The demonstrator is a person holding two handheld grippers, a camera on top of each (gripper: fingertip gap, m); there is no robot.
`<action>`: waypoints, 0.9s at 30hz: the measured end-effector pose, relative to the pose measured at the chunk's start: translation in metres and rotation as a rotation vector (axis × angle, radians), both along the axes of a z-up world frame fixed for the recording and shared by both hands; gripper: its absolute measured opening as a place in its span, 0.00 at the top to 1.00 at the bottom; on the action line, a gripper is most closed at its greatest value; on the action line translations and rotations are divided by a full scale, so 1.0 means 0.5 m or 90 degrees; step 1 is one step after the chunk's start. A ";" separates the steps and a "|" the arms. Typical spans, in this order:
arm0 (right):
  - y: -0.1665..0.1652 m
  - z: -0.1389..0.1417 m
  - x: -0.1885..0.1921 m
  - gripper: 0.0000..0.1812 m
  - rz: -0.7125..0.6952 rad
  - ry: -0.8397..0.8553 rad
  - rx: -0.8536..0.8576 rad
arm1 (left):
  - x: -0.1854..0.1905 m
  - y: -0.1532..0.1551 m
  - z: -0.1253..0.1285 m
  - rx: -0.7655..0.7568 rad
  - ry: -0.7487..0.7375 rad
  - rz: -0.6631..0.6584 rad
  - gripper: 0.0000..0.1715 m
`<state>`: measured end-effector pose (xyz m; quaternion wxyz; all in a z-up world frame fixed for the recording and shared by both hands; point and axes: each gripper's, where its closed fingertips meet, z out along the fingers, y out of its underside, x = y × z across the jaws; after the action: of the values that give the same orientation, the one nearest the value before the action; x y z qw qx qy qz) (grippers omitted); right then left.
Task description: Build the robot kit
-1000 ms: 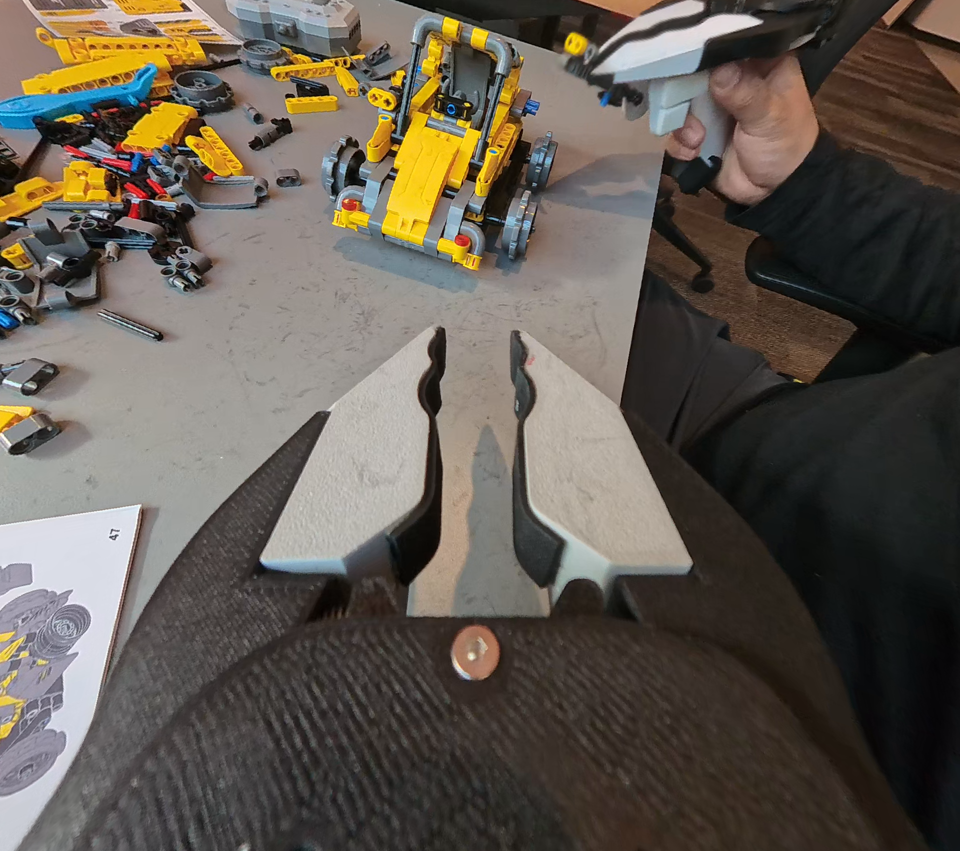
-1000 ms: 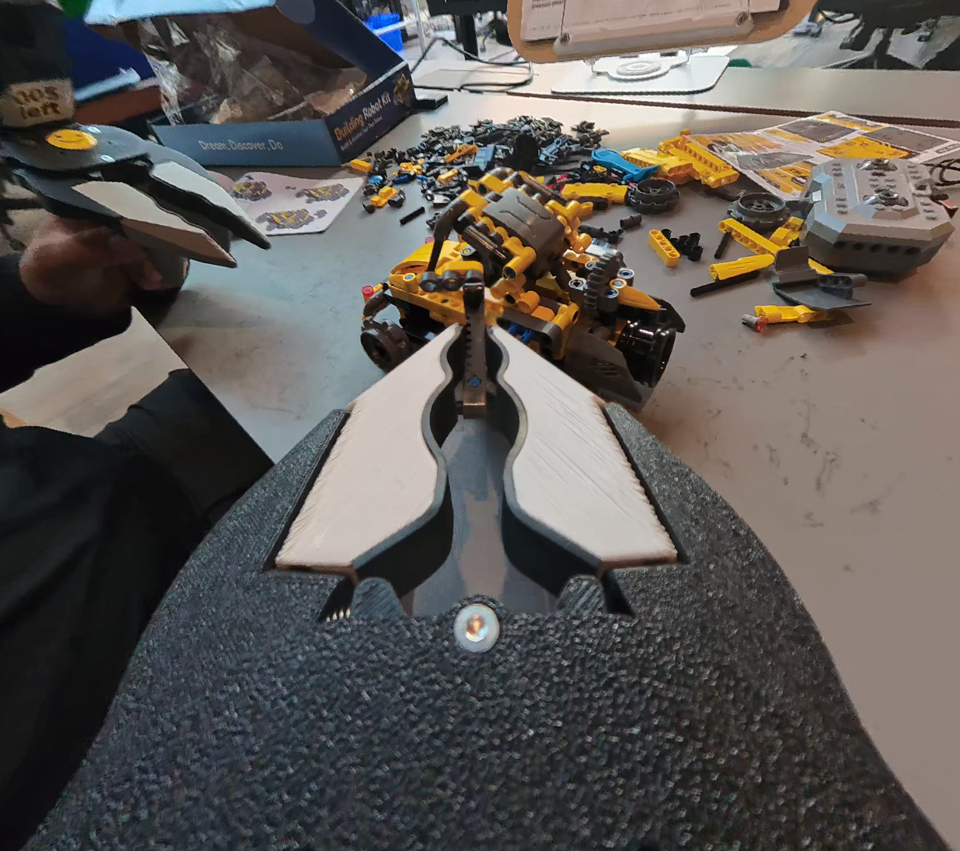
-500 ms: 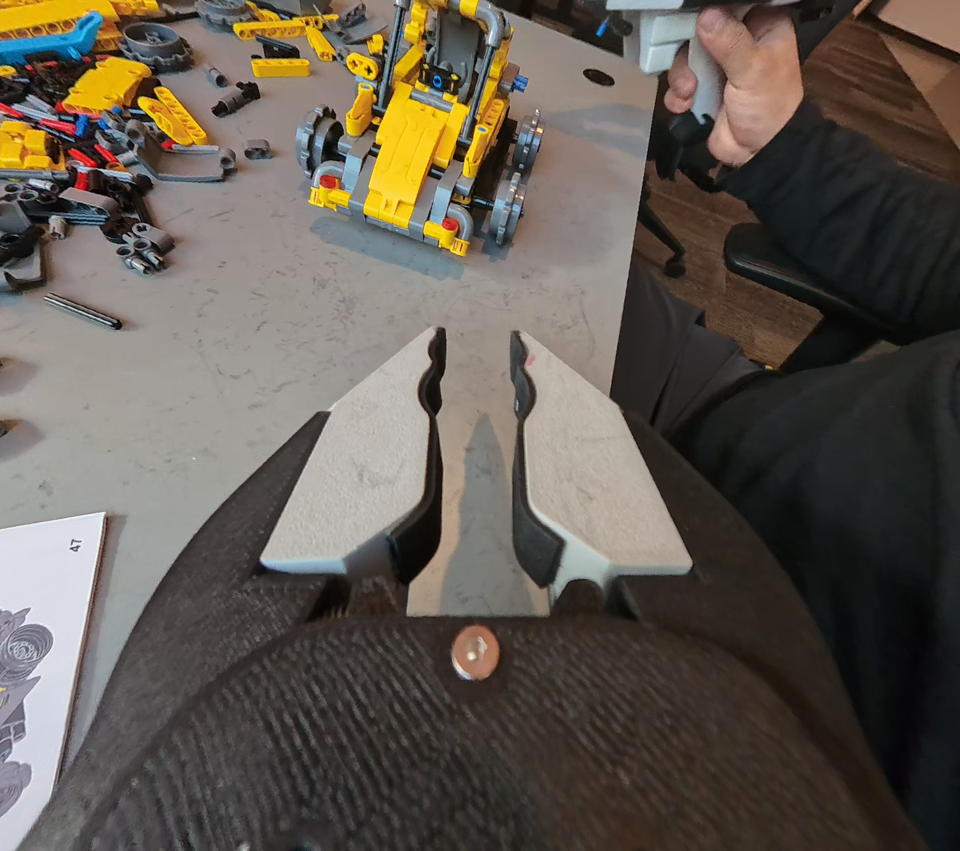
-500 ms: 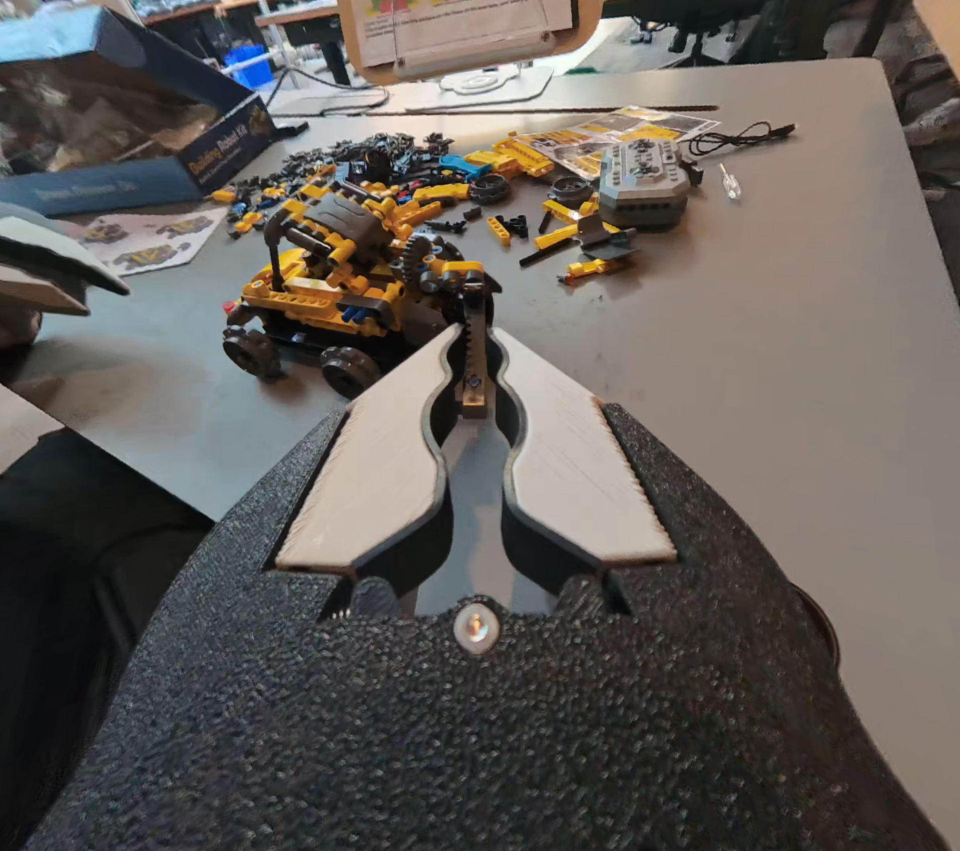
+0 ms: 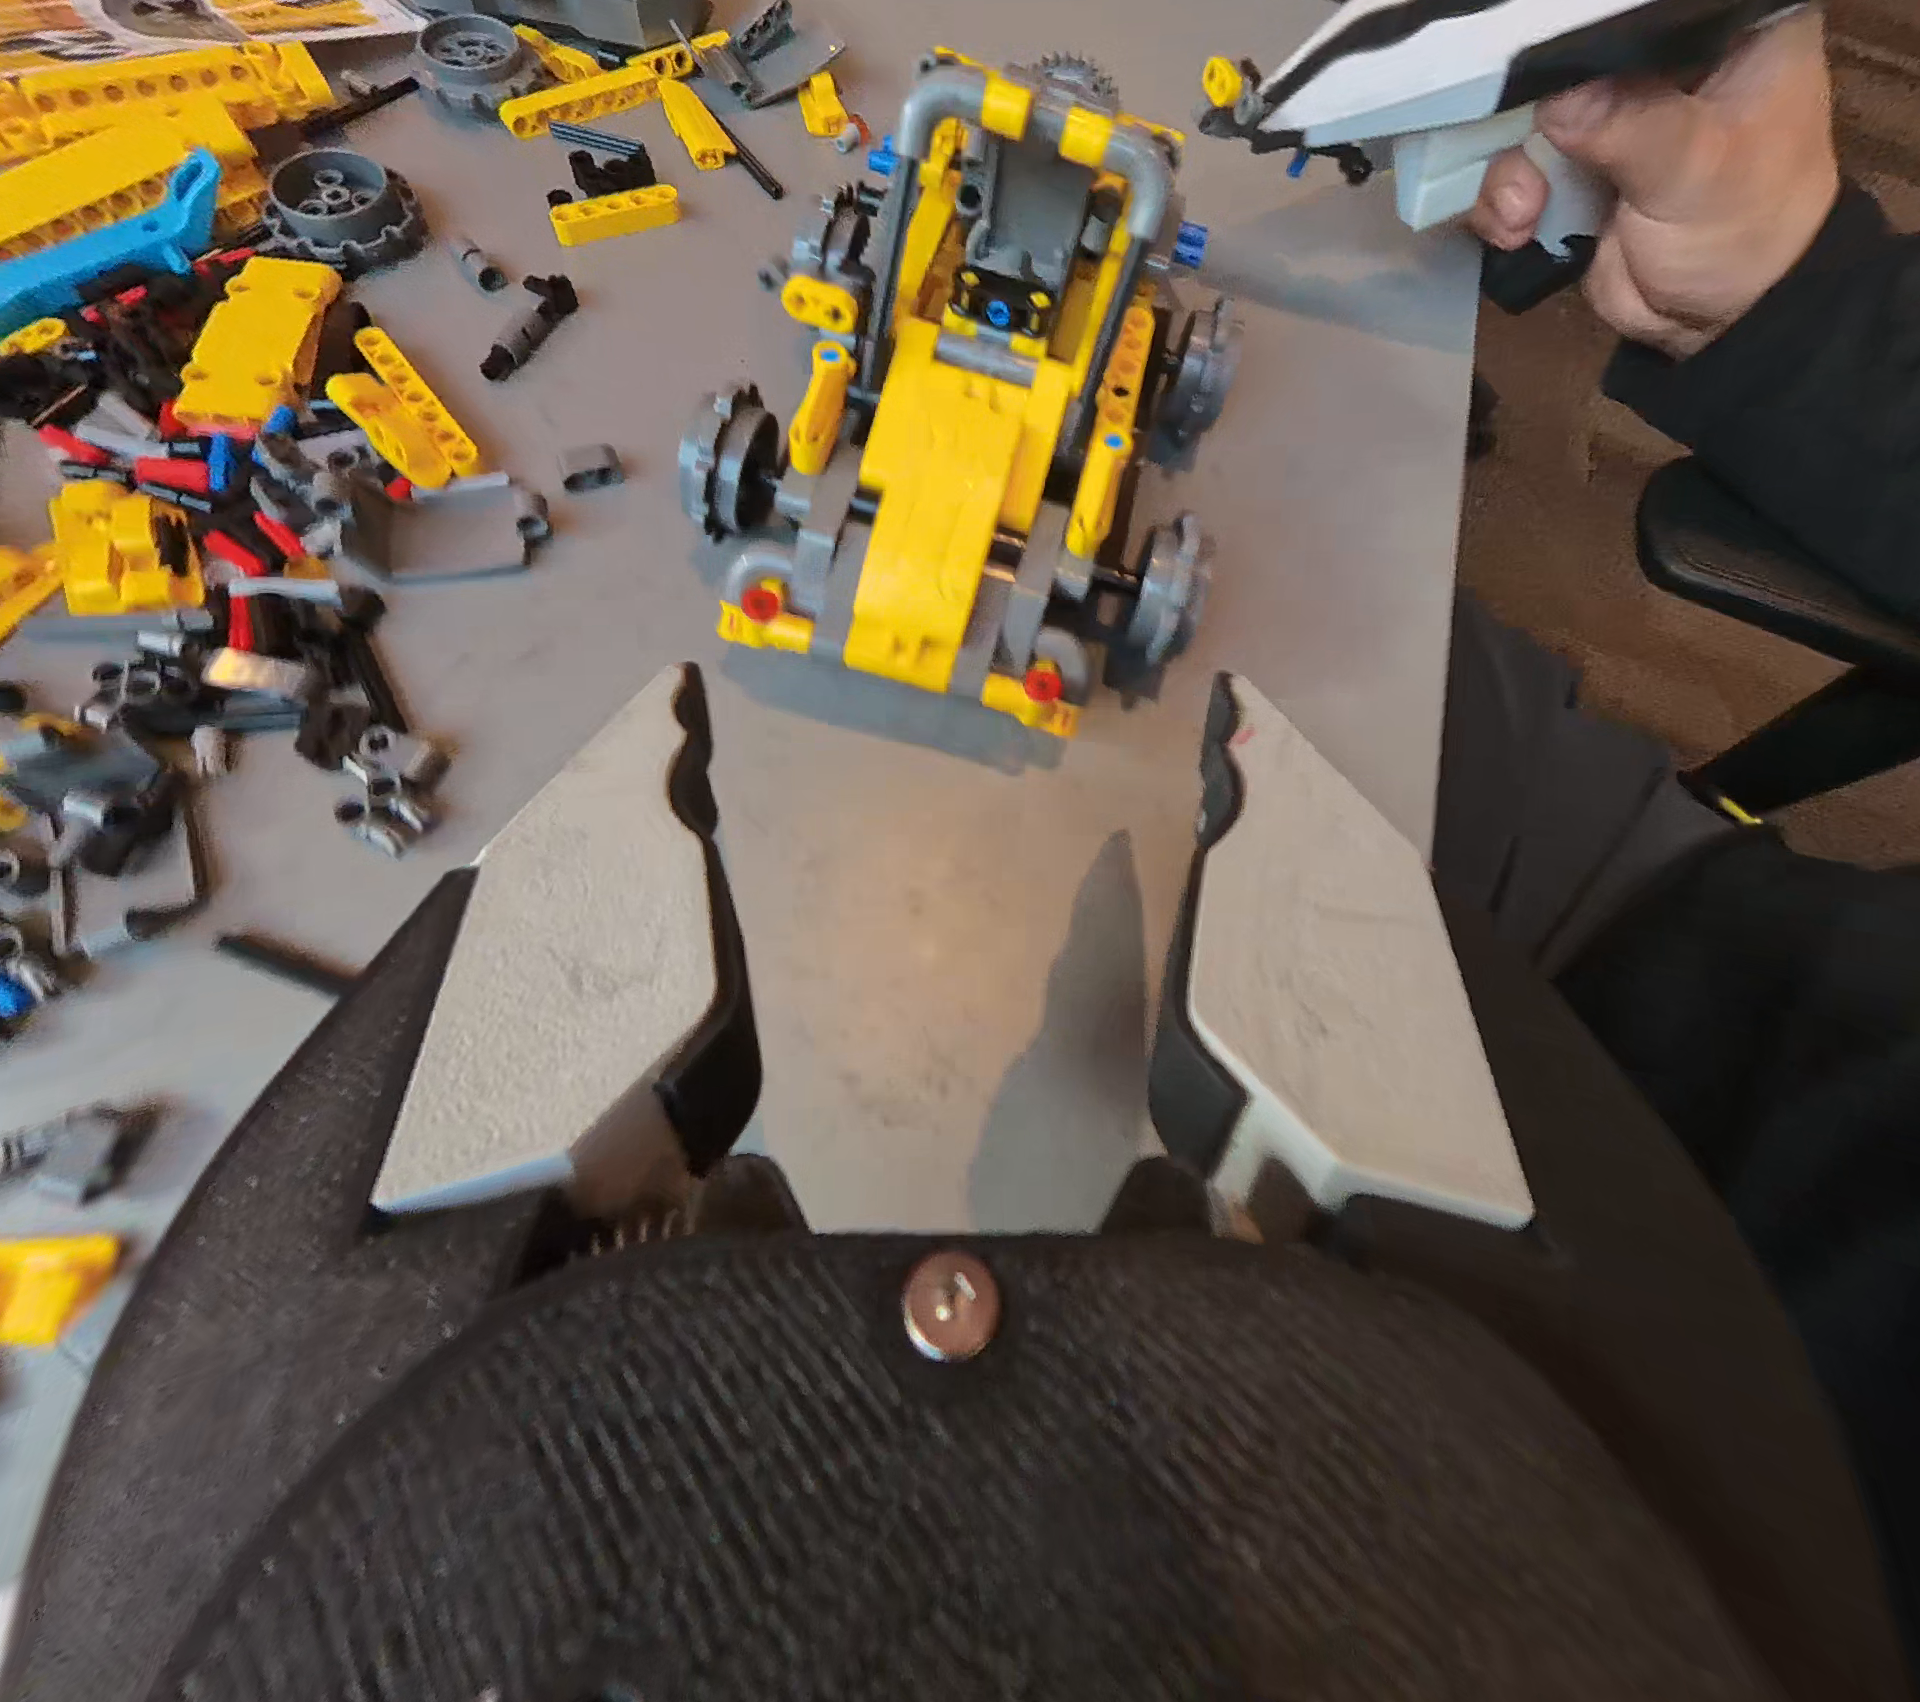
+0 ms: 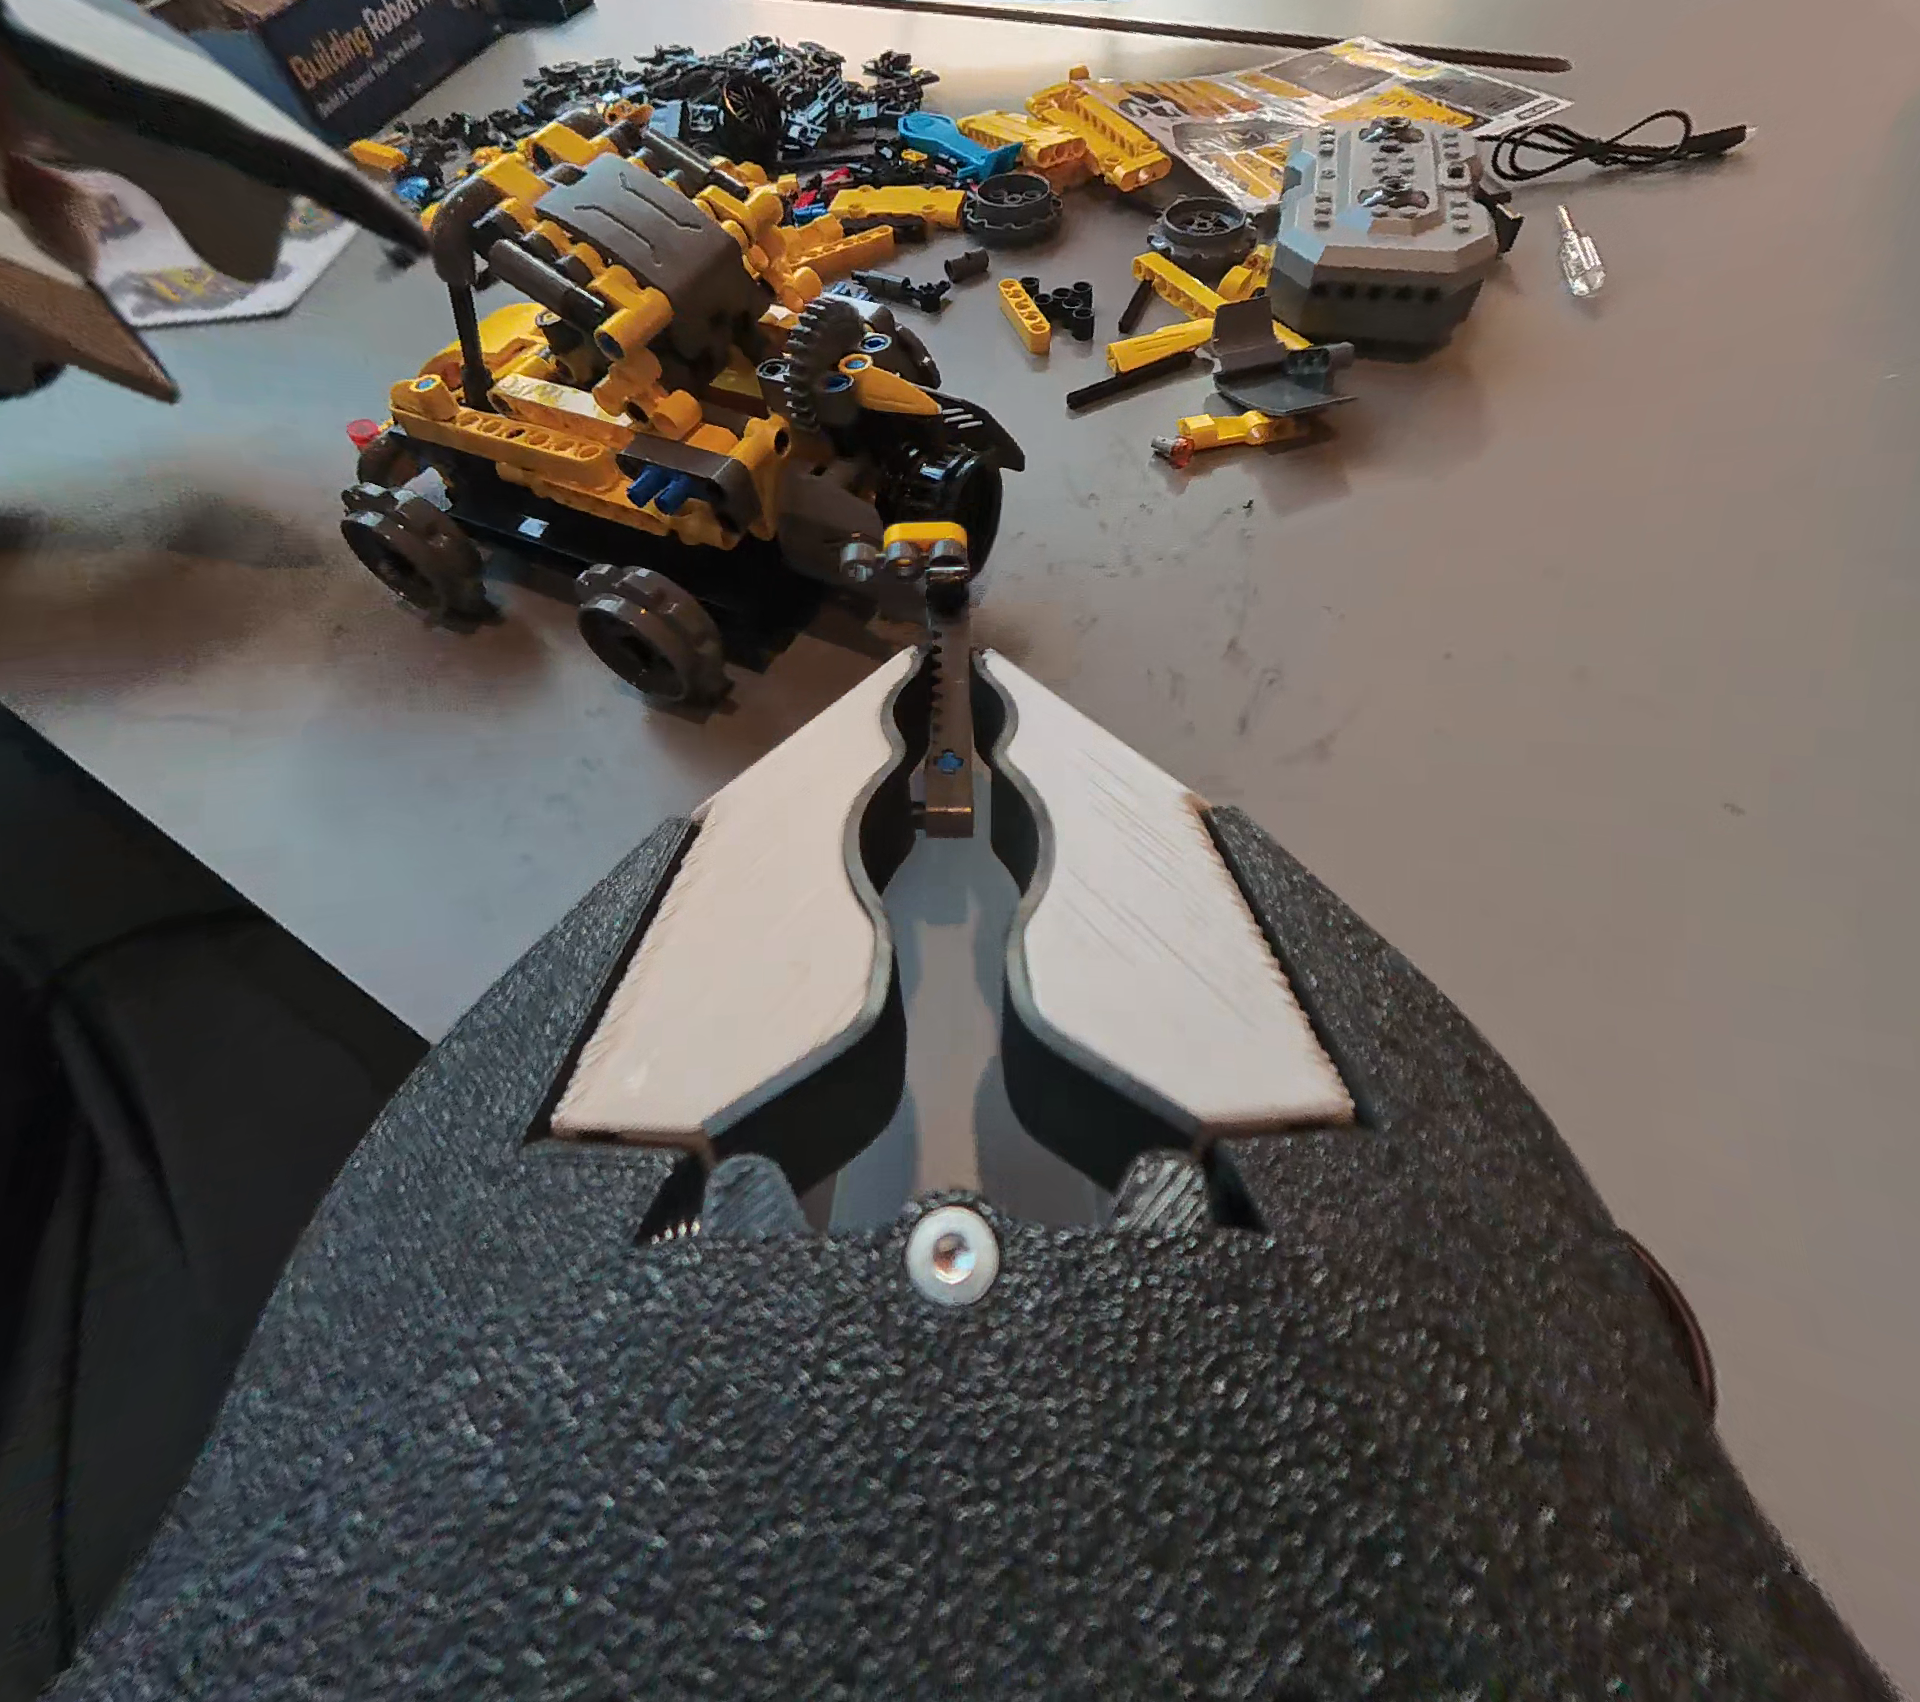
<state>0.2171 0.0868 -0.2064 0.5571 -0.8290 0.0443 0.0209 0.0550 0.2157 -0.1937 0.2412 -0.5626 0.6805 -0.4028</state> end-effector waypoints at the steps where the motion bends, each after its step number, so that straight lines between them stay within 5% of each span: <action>1: 0.001 -0.004 -0.004 0.96 0.008 -0.005 -0.004 | 0.016 0.001 0.003 0.004 0.007 -0.005 0.42; 6: 0.002 -0.013 -0.014 0.96 0.023 -0.024 -0.015 | 0.083 -0.045 0.038 0.021 0.004 -0.126 0.33; 13: 0.001 -0.011 -0.016 0.96 0.033 0.001 -0.007 | 0.144 -0.065 -0.011 0.043 0.118 -0.185 0.27; 19: 0.002 -0.010 -0.018 0.96 0.040 0.009 -0.004 | 0.171 -0.059 -0.044 0.110 0.172 -0.174 0.42; 27: -0.001 -0.002 -0.011 0.96 0.024 -0.016 0.004 | 0.214 -0.091 -0.046 0.113 0.191 -0.185 0.43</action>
<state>0.2117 0.0865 -0.2075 0.5596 -0.8282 0.0214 0.0213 0.1619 0.1703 -0.2165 0.1253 -0.4888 0.8154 -0.2837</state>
